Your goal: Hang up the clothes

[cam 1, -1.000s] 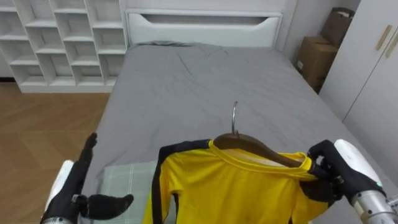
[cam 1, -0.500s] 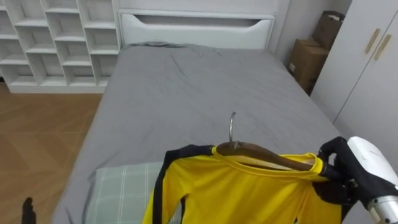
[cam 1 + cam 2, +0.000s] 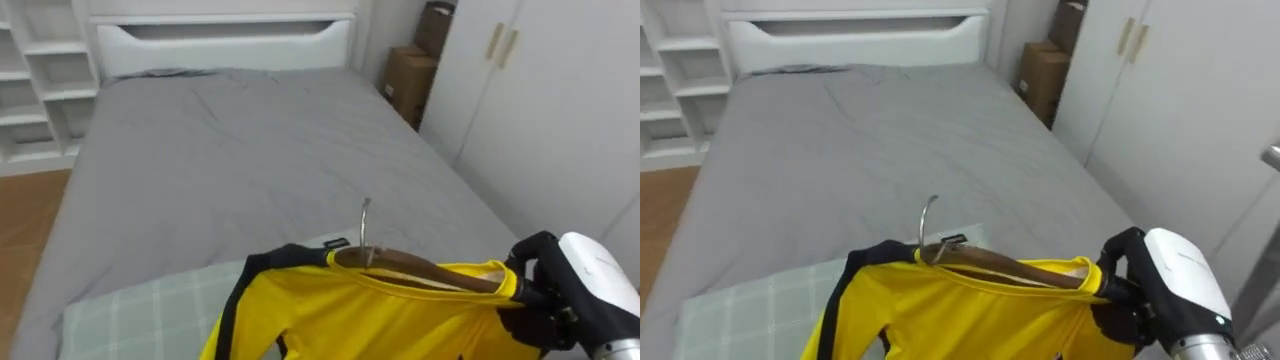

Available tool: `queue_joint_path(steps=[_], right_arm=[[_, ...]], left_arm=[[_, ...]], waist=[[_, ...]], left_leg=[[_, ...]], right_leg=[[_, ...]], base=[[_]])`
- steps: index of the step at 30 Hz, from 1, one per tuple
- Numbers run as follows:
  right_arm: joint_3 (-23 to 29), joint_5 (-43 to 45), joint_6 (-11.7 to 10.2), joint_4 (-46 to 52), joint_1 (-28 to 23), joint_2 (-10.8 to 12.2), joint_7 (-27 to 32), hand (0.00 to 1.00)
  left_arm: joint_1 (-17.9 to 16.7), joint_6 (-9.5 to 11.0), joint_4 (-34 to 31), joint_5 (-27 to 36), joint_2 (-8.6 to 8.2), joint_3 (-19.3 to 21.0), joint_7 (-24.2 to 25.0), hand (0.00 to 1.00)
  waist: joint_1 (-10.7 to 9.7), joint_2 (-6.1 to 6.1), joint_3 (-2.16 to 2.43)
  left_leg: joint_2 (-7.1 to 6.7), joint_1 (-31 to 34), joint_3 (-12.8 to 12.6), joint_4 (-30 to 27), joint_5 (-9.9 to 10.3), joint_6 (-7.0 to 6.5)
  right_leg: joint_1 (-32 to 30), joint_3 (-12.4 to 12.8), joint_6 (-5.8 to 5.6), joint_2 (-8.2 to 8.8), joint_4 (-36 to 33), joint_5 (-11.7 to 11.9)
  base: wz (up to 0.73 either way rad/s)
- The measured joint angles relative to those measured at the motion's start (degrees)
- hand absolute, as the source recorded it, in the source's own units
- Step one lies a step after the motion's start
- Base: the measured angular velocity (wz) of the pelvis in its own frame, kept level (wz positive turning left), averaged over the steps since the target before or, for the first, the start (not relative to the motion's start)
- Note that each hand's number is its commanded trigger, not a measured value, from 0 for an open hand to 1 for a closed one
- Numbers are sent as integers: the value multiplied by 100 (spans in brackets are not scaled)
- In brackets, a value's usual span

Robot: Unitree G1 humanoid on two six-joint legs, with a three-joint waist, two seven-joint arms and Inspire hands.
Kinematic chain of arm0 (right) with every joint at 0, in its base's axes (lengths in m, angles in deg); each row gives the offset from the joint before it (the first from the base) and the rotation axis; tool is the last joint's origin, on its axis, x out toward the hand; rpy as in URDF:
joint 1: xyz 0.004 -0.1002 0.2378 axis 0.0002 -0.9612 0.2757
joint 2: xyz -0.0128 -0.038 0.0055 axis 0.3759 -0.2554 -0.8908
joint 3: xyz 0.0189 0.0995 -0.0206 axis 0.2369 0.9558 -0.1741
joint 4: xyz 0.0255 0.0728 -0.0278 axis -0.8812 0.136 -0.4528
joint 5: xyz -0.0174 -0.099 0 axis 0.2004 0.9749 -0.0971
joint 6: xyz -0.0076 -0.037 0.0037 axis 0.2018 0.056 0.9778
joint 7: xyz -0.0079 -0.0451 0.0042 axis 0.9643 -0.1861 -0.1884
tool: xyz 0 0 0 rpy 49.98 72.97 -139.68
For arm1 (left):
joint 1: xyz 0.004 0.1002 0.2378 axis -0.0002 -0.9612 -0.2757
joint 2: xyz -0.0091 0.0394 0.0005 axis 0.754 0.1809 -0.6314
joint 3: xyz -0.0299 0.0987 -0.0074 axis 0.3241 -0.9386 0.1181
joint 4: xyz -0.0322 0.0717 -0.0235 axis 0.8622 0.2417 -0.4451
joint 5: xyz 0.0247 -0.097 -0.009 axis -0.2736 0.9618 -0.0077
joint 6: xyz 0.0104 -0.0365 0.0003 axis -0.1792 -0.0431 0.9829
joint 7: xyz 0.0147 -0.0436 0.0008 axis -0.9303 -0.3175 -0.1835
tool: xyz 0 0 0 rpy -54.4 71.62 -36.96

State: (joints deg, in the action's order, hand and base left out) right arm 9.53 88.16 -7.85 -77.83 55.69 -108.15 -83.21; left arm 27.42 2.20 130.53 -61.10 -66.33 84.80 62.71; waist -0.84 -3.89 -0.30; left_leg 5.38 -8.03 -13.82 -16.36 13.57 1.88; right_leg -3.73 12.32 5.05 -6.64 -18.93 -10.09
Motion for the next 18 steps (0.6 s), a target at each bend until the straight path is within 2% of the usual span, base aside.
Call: queue_joint_path(steps=[1, 2, 3, 4, 5, 6, 7, 8, 10, 11, 14, 16, 18], right_arm=[[-3, -3, 42, 2, 3, 33, -1, 100], [-5, -8, 138, 2, 6, 74, 0, 100], [-11, -13, 192, 1, 7, 80, 0, 100], [-44, -6, 262, 1, 39, 82, 4, 100], [-54, -5, 265, 0, 57, 88, 9, 100], [-90, -1, 290, -2, 47, 138, 7, 100], [-110, -8, 302, 0, 39, 192, 9, 100], [-103, -28, 315, 42, 41, 187, 31, 100], [-100, -40, 355, 125, 39, 190, 121, 100], [-100, -29, 392, 212, 39, 197, 177, 100], [-100, -9, 429, 279, 40, 216, 263, 100], [-109, -9, 496, 280, 64, 229, 291, 100], [-120, 39, 530, 281, 90, 233, 290, 100]], left_arm=[[-24, -14, 241, 15, -1, 11, -20, 0], [-23, -51, 470, 55, -3, 5, -18, 0], [-25, -68, 559, 87, -4, 5, -18, 0], [-66, -98, 682, 134, -14, 14, -13, 0], [-82, -100, 745, 144, -16, 35, -12, 0], [-153, -135, 870, 194, -8, 151, -26, 0], [-167, -234, 963, 199, 37, 196, -70, 0], [-166, -290, 1030, 210, 43, 189, -164, 0], [-202, -401, 1095, 236, 10, 156, -244, 0], [-208, -494, 1114, 236, 6, 145, -259, 0], [-202, -598, 1251, 234, 11, 148, -273, 0], [-202, -759, 1294, 235, 11, 105, -272, 0], [-201, -931, 1299, 236, 10, 57, -269, 0]], waist=[[20, 8, -7], [82, -7, -23], [125, 8, -25], [171, 71, -19], [193, 113, -30], [227, 149, -16], [87, 105, 19], [-7, 23, -6], [-161, 19, -8], [-177, 52, -16], [-300, 106, -25], [-356, 145, -33], [-367, 181, -57]], left_leg=[[-220, 120, 627, -39, 102, -68], [-495, 357, 1047, 33, 128, -106], [-587, 499, 1234, 78, 117, -123], [-737, 806, 1503, 181, 69, -110], [-728, 928, 1584, 259, -59, -171], [-655, 954, 1469, 174, -226, -322], [-640, 919, 1258, 191, -162, -401], [-634, 839, 1070, 237, -159, -407], [-617, 827, 961, 271, -182, -375], [-609, 827, 897, 275, -203, -351], [-605, 770, 797, 311, -213, -386], [-593, 748, 576, 377, -194, -412], [-563, 762, 384, 377, -159, -436]], right_leg=[[-15, 425, -7, -64, 4, 68], [-57, 814, -57, -75, 19, 154], [-84, 1001, -91, -87, 11, 198], [-165, 1339, -154, -176, -24, 242], [-239, 1442, -171, -258, -101, 248], [-350, 1377, -185, -334, -288, 202], [-414, 1063, -200, -223, -348, 156], [-448, 964, -227, -159, -328, 117], [-397, 1102, -297, -188, -118, 179], [-374, 1193, -258, -253, 6, 297], [-355, 1285, -266, -266, 53, 332], [-430, 1430, -292, -303, 13, 317], [-519, 1399, -305, -312, 13, 338]], base=[[-158], [-161], [-172], [-138], [-169], [-117], [-104], [-46], [-37], [-38], [-25], [-33], [-56]])
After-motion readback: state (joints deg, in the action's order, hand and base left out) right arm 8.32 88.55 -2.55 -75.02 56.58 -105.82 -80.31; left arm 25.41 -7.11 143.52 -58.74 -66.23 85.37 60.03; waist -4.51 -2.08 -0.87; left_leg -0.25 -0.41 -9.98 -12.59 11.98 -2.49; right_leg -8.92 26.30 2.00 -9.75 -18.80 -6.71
